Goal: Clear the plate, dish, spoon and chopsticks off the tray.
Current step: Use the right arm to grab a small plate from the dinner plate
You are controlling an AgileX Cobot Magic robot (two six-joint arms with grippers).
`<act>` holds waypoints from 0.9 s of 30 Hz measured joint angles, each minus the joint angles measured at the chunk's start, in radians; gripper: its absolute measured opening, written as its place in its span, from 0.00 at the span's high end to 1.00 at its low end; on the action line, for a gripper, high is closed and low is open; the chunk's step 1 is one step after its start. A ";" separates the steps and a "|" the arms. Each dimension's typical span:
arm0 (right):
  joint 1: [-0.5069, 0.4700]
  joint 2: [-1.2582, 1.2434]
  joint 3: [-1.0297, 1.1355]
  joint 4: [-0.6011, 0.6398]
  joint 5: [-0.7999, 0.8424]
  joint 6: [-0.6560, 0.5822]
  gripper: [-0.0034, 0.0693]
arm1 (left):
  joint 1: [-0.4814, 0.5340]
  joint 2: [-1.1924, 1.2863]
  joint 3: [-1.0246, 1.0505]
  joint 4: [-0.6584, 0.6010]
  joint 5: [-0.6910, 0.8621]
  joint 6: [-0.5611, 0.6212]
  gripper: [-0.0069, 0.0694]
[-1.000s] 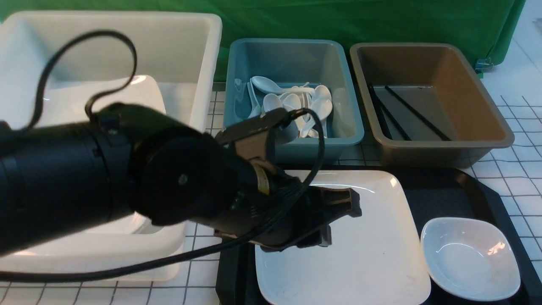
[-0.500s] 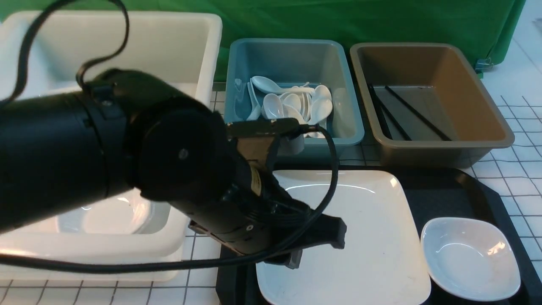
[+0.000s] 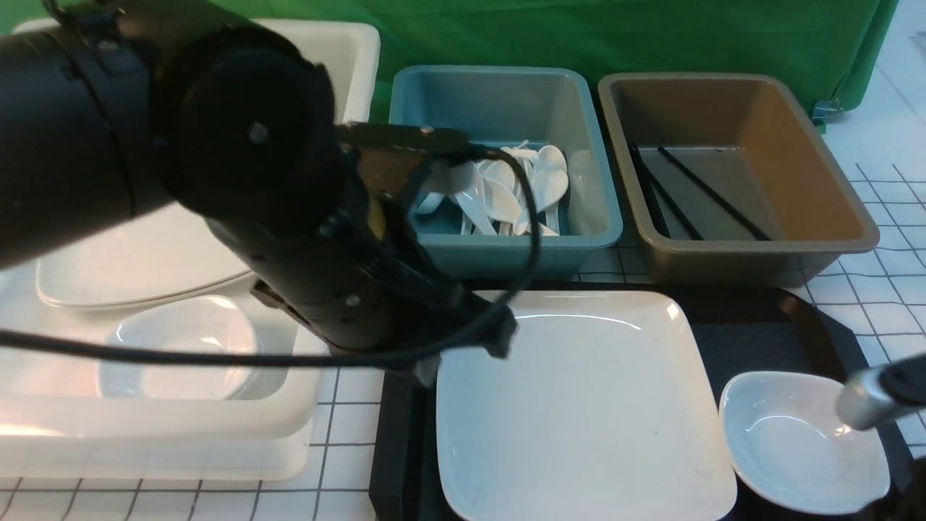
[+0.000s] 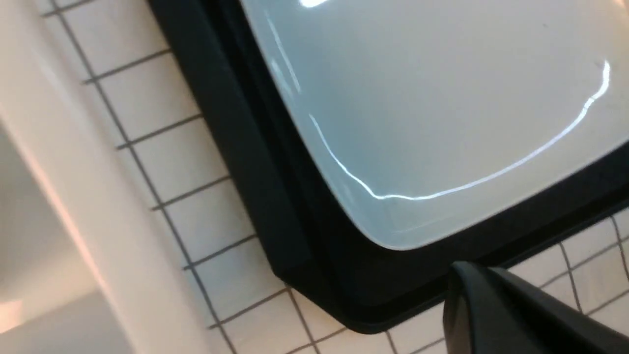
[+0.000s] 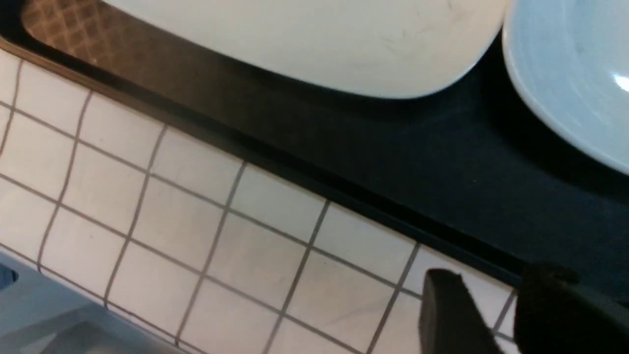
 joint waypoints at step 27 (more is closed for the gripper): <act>0.388 0.550 -0.126 -0.785 -0.106 0.408 0.40 | 0.078 0.000 0.000 -0.110 -0.058 0.200 0.91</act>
